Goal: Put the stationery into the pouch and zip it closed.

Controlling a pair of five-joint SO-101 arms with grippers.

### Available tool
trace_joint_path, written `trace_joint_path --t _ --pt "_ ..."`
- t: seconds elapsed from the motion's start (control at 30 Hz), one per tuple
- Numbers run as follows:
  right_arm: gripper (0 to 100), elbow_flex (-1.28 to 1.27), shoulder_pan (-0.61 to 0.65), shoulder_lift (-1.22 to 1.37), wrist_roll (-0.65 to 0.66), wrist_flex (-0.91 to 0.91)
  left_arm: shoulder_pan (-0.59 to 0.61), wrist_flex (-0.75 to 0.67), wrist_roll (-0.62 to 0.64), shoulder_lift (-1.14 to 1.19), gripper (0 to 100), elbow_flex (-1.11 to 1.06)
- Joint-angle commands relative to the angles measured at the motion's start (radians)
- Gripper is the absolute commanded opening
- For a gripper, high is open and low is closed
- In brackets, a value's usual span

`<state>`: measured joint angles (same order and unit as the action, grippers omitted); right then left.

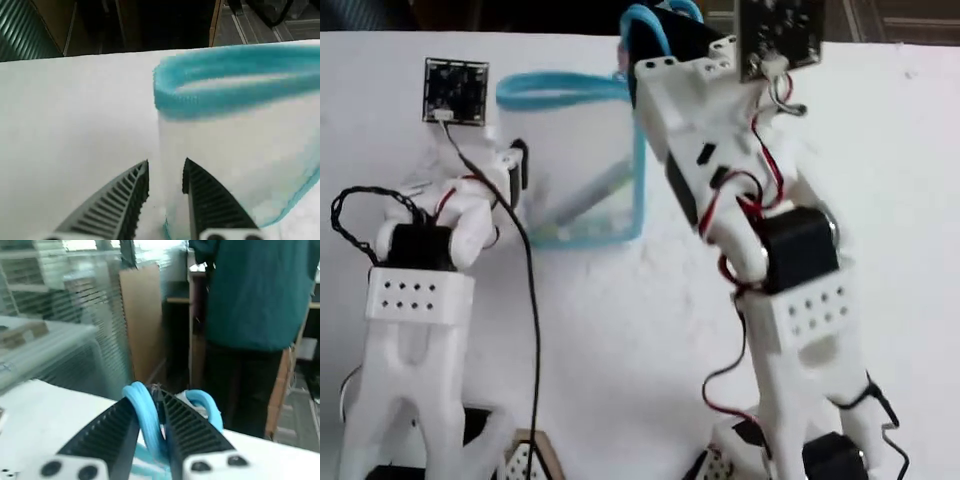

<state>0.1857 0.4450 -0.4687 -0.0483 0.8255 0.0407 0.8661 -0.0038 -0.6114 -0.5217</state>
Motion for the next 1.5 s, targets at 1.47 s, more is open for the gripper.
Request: trace_joint_path --t 1.47 --pt "1.5 0.233 0.116 0.306 0.051 -0.035 -0.143 0.638 -0.002 -0.753 25 -0.097"
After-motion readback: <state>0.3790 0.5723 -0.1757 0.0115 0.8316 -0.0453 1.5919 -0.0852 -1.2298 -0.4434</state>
